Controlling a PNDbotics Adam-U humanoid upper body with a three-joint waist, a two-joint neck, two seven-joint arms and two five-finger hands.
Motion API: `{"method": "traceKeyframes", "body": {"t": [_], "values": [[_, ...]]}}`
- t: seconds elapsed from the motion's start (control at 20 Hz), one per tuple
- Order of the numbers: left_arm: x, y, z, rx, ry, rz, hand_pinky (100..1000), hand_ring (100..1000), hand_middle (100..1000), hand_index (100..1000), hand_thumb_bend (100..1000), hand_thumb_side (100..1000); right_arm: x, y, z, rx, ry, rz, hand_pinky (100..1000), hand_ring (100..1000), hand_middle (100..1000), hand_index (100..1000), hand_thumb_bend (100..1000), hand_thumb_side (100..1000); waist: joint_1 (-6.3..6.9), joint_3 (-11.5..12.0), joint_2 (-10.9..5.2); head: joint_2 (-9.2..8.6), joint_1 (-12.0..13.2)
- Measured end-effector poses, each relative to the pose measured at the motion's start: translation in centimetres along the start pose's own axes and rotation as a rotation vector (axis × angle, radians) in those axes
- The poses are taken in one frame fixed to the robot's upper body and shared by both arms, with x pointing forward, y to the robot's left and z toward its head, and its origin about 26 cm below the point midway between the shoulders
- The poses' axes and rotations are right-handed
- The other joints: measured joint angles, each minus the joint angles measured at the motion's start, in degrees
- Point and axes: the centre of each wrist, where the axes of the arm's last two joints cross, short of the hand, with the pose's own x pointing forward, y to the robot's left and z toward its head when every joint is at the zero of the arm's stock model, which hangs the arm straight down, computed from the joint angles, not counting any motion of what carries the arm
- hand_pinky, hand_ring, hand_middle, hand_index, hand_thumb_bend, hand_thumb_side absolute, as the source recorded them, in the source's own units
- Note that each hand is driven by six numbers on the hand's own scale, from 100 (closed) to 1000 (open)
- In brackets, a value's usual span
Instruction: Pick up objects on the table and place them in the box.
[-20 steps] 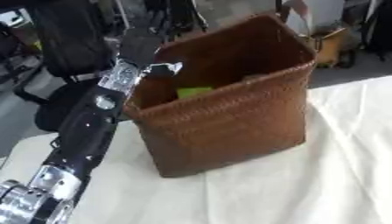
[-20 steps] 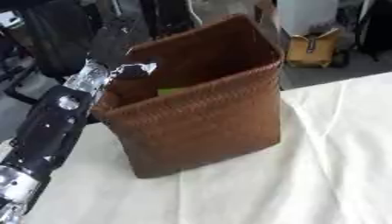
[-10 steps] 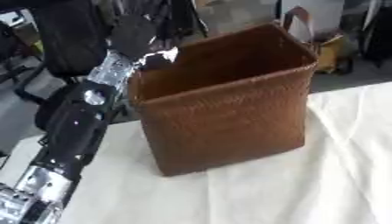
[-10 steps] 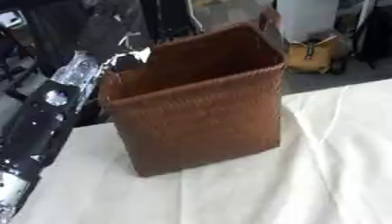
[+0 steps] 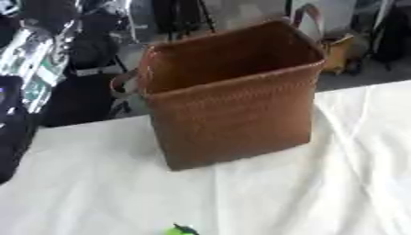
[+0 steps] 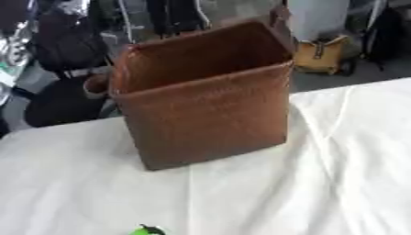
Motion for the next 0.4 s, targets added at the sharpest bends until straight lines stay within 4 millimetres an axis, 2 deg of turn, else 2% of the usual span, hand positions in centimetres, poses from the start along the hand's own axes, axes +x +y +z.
{"method": "traceKeyframes", "body": {"t": [0.1, 0.2, 0.4], "values": [[1.6, 1.8, 1.5, 0.047, 0.014, 0.124, 1000, 862, 811, 913, 110, 1000, -0.2, -0.4, 0.0, 0.000, 0.006, 0.001, 670, 562, 585, 600, 100, 1000, -0.78, 0.3, -0.31, 0.64, -0.4], [2.5, 3.0, 2.2, 0.095, 0.021, 0.212, 1000, 872, 818, 918, 124, 1000, -0.4, -0.8, 0.0, -0.001, 0.011, 0.003, 672, 565, 585, 601, 100, 1000, -1.52, 0.6, -0.79, 1.21, -0.7], [2.6, 3.3, 3.9, 0.179, 0.059, 0.342, 996, 887, 832, 952, 126, 1000, -0.6, -1.3, 0.0, -0.003, 0.021, 0.003, 674, 568, 584, 603, 100, 1000, -2.82, 1.6, -1.39, 2.78, -1.2]]}}
